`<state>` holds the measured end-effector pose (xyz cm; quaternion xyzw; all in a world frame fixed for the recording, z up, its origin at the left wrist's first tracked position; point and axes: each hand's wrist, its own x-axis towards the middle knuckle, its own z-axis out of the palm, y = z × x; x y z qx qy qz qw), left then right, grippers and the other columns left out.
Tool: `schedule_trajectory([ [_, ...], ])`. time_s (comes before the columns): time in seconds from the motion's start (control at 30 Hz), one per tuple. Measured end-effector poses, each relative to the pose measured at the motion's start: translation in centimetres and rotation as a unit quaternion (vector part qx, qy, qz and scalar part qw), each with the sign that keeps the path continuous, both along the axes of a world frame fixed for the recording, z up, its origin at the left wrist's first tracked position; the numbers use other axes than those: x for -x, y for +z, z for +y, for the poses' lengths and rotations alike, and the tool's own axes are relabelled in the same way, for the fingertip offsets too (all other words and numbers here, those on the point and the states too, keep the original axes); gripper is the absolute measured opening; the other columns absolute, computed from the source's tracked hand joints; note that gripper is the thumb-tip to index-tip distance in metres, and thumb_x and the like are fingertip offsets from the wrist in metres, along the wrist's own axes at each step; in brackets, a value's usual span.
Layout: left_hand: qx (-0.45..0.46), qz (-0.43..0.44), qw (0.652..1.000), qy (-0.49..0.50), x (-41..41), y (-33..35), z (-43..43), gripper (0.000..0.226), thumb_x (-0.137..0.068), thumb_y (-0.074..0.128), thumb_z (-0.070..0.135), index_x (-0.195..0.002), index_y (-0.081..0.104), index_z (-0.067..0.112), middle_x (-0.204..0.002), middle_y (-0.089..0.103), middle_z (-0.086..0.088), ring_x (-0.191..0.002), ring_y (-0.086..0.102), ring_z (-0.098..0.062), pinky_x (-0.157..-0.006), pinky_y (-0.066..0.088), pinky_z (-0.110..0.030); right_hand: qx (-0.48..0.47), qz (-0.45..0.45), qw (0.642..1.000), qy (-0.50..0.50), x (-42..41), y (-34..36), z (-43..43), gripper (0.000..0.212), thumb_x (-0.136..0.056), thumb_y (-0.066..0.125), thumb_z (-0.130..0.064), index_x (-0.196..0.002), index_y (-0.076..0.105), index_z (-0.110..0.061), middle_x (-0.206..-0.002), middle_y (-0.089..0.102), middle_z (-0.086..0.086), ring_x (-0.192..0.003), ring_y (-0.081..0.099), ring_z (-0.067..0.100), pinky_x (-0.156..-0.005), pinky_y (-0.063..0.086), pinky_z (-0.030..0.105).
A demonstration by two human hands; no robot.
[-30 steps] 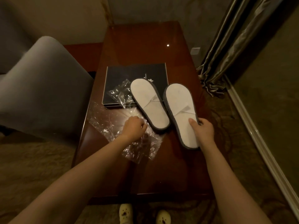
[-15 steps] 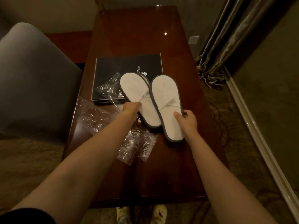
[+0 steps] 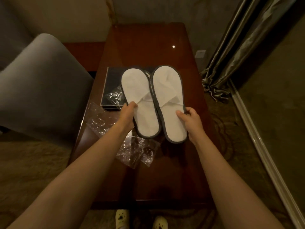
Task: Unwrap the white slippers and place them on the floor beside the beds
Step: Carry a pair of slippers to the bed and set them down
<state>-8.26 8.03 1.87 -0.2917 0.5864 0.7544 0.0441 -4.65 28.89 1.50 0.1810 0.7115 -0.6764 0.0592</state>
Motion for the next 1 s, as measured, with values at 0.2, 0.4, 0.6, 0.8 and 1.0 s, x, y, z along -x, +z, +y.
schedule_trajectory([
  [0.2, 0.008, 0.073, 0.997, 0.007, -3.5, 3.6, -4.0, 0.024, -0.081, 0.043, 0.009, -0.104, 0.050, 0.013, -0.093, 0.055, -0.007, -0.086, 0.052, -0.023, -0.069, 0.046, -0.034, 0.059, 0.047, 0.997, 0.029, 0.2, 3.6, -4.3, 0.011, -0.087, 0.062, -0.023, -0.094, 0.054, -0.025, -0.094, 0.063, -0.004, -0.085, 0.062, 0.013, -0.069, 0.053, 0.028],
  [0.4, -0.046, 0.088, 0.990, 0.099, -7.8, 6.1, -10.9, 0.046, -0.084, 0.052, 0.042, -0.121, 0.057, 0.015, -0.117, 0.064, -0.009, -0.104, 0.061, -0.026, -0.088, 0.051, -0.042, 0.056, 0.087, 0.986, 0.127, -1.4, 6.5, -11.9, 0.021, -0.089, 0.058, -0.029, -0.107, 0.049, -0.024, -0.099, 0.061, -0.005, -0.090, 0.061, 0.014, -0.069, 0.051, 0.029],
  [0.6, 0.055, 0.130, 0.972, 0.186, -13.7, 7.6, -20.2, 0.043, -0.093, 0.051, 0.034, -0.131, 0.044, 0.018, -0.128, 0.057, -0.009, -0.111, 0.058, -0.026, -0.098, 0.048, -0.047, 0.047, 0.123, 0.964, 0.233, -4.5, 8.9, -21.8, 0.023, -0.091, 0.054, -0.023, -0.113, 0.053, -0.016, -0.094, 0.060, -0.006, -0.083, 0.058, 0.010, -0.064, 0.046, 0.024],
  [0.8, 0.048, 0.143, 0.948, 0.281, -21.9, 7.8, -31.8, 0.051, -0.087, 0.061, 0.035, -0.131, 0.043, 0.016, -0.122, 0.059, -0.008, -0.105, 0.062, -0.025, -0.085, 0.055, -0.043, 0.083, 0.135, 0.942, 0.295, -9.3, 9.7, -34.9, 0.027, -0.092, 0.054, -0.014, -0.119, 0.054, -0.011, -0.109, 0.063, 0.004, -0.092, 0.061, 0.014, -0.086, 0.051, 0.037],
  [1.0, 0.076, 0.117, 0.916, 0.376, -30.2, 7.1, -43.0, 0.054, -0.090, 0.057, 0.032, -0.138, 0.038, 0.014, -0.131, 0.056, -0.010, -0.112, 0.058, -0.027, -0.095, 0.050, -0.046, 0.053, 0.093, 0.932, 0.346, -14.1, 8.3, -47.8, 0.045, -0.092, 0.052, -0.028, -0.135, 0.042, -0.018, -0.129, 0.054, 0.005, -0.115, 0.053, 0.023, -0.098, 0.046, 0.045],
])
